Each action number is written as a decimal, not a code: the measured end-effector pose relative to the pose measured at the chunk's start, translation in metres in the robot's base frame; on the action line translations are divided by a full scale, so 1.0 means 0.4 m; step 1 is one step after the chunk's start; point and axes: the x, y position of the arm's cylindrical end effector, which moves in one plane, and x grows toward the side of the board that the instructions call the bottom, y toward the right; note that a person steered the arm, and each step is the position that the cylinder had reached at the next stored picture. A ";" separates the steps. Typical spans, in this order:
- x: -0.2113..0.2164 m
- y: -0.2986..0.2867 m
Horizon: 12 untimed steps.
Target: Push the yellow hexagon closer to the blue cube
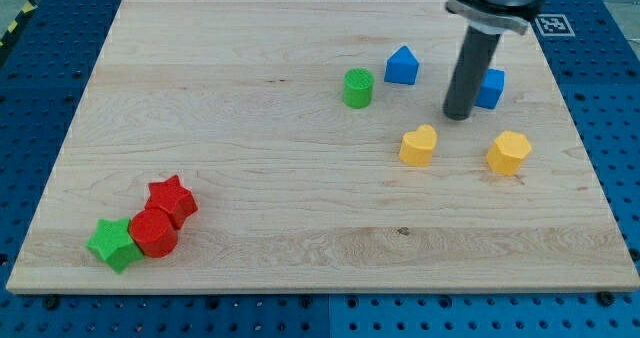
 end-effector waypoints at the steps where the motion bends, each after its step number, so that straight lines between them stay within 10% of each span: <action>1: 0.000 0.107; 4: 0.273 0.338; 12: 0.274 0.116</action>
